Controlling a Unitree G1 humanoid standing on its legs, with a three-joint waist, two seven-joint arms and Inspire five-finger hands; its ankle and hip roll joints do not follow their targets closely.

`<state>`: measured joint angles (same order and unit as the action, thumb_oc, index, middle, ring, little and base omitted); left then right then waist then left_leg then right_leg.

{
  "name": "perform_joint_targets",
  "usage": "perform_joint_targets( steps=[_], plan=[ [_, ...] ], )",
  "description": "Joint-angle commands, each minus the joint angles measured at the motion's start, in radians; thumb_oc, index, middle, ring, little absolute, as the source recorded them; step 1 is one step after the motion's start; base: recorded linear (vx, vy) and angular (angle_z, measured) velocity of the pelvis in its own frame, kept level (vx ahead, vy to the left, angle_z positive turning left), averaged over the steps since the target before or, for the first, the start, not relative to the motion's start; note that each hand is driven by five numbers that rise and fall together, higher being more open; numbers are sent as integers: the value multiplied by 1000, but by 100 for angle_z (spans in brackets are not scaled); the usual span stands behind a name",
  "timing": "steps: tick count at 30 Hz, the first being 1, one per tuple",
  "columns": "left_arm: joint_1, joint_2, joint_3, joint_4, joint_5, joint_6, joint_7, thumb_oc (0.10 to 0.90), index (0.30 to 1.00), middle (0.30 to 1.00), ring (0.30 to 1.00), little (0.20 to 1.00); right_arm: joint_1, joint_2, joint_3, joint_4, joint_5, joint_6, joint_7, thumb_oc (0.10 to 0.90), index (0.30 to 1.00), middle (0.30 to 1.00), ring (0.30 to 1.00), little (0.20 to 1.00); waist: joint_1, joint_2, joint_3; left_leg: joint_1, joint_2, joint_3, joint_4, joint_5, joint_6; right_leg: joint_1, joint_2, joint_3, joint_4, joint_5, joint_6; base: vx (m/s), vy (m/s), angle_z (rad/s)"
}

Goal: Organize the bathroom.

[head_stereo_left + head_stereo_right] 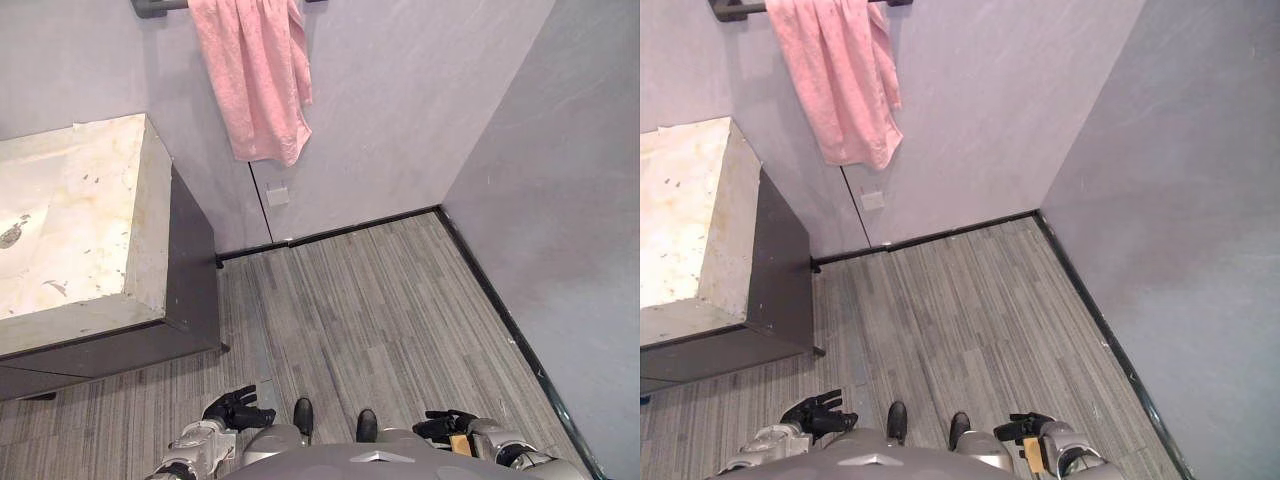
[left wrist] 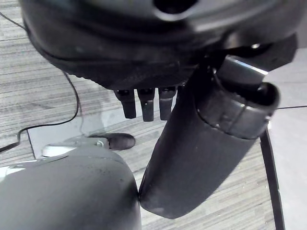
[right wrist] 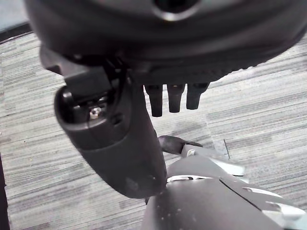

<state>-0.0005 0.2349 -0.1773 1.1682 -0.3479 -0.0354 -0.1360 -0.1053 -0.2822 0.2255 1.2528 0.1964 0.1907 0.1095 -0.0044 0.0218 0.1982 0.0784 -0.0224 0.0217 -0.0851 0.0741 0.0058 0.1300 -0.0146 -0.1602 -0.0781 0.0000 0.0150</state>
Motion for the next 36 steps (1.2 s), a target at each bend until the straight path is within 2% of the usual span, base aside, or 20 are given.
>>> perform_joint_targets(
  steps=[1,8,15,22,27,36],
  plan=[
    [9,-16,-33,61,7,41,-25,800,900,900,900,900,27,26,57,75,0,58,46,800,900,900,900,900,11,5,13,-2,-35,17,37,-98,21,-68,-11,-9,71,-31,63,0,0,0],
    [9,-20,-11,73,-23,69,-29,800,900,900,900,900,29,27,53,78,-1,54,48,800,900,900,900,900,12,2,10,-1,-36,16,39,-100,21,-65,-12,-12,69,-31,63,0,0,0],
    [8,-33,29,106,-87,175,-27,800,900,900,900,900,32,33,46,86,-4,83,24,800,900,900,900,900,13,-2,7,-1,-37,18,44,-104,22,-64,-15,-14,71,-32,63,0,0,0],
    [2,-32,42,133,-73,194,-20,800,900,900,900,900,31,38,44,89,-11,111,20,800,900,900,900,900,9,-5,3,4,-40,24,50,-110,24,-60,-21,-12,79,-34,66,29,26,0],
    [-1,-32,47,146,-68,218,-20,800,900,900,900,900,33,40,44,91,-30,103,13,800,900,900,900,900,9,-9,-3,4,-44,27,60,-117,28,-63,-27,-9,92,-37,69,31,28,-1],
    [-10,-30,55,158,-57,219,-5,800,900,900,900,900,33,40,42,90,-43,119,6,800,900,900,900,900,9,-12,6,-5,-54,30,90,-135,41,-81,-42,4,140,-48,75,31,48,-4]
  ],
)
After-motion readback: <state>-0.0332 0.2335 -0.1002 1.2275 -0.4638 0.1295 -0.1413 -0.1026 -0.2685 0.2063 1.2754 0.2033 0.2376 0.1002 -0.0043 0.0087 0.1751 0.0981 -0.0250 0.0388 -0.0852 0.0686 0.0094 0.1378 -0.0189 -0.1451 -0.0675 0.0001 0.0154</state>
